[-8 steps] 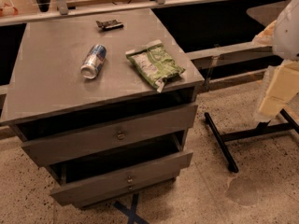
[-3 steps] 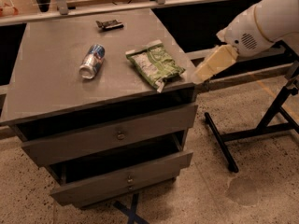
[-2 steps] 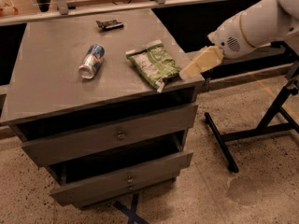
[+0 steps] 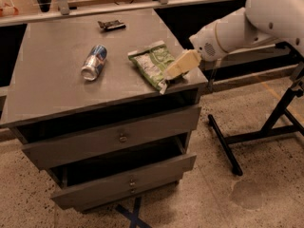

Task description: Pick green jalapeno chip bag

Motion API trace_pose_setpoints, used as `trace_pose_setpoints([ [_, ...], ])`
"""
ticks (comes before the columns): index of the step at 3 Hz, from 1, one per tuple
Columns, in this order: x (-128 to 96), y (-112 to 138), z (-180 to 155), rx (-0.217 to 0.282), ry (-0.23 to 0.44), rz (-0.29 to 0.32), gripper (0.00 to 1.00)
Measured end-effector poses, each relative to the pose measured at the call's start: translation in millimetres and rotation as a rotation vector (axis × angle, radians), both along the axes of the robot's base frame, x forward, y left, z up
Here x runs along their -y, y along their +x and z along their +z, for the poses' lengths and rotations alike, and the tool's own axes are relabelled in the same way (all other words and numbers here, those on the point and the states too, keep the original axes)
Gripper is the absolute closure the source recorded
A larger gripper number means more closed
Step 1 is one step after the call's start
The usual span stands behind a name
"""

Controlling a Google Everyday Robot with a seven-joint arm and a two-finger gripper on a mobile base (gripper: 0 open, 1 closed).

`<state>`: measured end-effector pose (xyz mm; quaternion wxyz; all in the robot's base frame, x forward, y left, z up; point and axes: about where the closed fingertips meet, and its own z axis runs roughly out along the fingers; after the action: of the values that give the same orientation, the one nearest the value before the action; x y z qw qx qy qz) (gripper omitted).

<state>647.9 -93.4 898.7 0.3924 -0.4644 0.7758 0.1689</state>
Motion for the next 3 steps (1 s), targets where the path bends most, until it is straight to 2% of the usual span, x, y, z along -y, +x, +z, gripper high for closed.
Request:
trace_pose_setpoints([
  [1,-18.4,16.2,-13.8,-0.004,0.012,0.031,0.0],
  [3,-34.0,36.9,-42.7,-0.056,0.009,0.051,0.0],
])
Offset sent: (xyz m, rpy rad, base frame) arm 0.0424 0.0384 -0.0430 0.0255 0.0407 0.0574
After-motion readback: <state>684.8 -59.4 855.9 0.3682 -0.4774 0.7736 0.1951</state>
